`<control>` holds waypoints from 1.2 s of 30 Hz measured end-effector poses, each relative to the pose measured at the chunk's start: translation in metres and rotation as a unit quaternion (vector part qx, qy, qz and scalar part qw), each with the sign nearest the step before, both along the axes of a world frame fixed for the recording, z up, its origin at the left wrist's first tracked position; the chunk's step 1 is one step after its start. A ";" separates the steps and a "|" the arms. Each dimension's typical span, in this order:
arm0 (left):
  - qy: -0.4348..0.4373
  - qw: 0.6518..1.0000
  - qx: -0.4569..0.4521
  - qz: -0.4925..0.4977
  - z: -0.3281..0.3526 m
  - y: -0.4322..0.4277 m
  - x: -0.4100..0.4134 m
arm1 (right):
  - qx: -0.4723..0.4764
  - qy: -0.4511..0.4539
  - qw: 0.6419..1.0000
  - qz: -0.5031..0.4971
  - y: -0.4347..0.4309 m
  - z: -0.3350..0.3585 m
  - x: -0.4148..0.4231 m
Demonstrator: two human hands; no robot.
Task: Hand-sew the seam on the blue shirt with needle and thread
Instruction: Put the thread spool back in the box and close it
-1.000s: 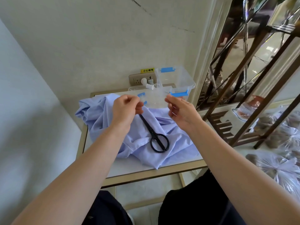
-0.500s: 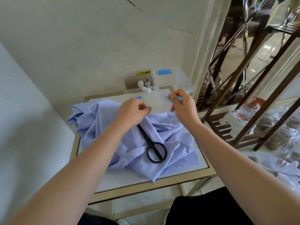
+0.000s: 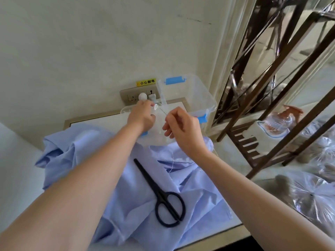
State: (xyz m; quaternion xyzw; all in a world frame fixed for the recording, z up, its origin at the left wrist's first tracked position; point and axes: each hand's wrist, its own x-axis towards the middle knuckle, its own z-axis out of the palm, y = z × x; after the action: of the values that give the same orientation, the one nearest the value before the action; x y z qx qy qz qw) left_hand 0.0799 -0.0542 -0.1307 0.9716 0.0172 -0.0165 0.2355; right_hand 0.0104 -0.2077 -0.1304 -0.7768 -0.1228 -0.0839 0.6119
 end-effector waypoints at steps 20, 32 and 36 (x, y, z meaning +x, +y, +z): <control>-0.083 0.990 -0.105 0.033 -0.022 0.015 0.024 | -0.053 -0.023 0.998 -0.036 0.010 -0.031 0.011; 0.072 0.689 -0.679 0.245 0.038 -0.002 -0.039 | -0.056 0.010 0.998 -0.001 0.034 -0.013 -0.001; 0.074 0.646 -0.712 0.265 0.036 0.002 -0.050 | -0.077 0.005 0.997 0.000 0.030 -0.015 -0.005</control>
State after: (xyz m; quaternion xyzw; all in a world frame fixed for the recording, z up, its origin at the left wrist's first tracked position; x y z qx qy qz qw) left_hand 0.0304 -0.0524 -0.0952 0.4547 0.2739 -0.0323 0.8469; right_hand 0.0050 -0.1773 -0.1456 -0.8218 -0.1257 -0.0710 0.5511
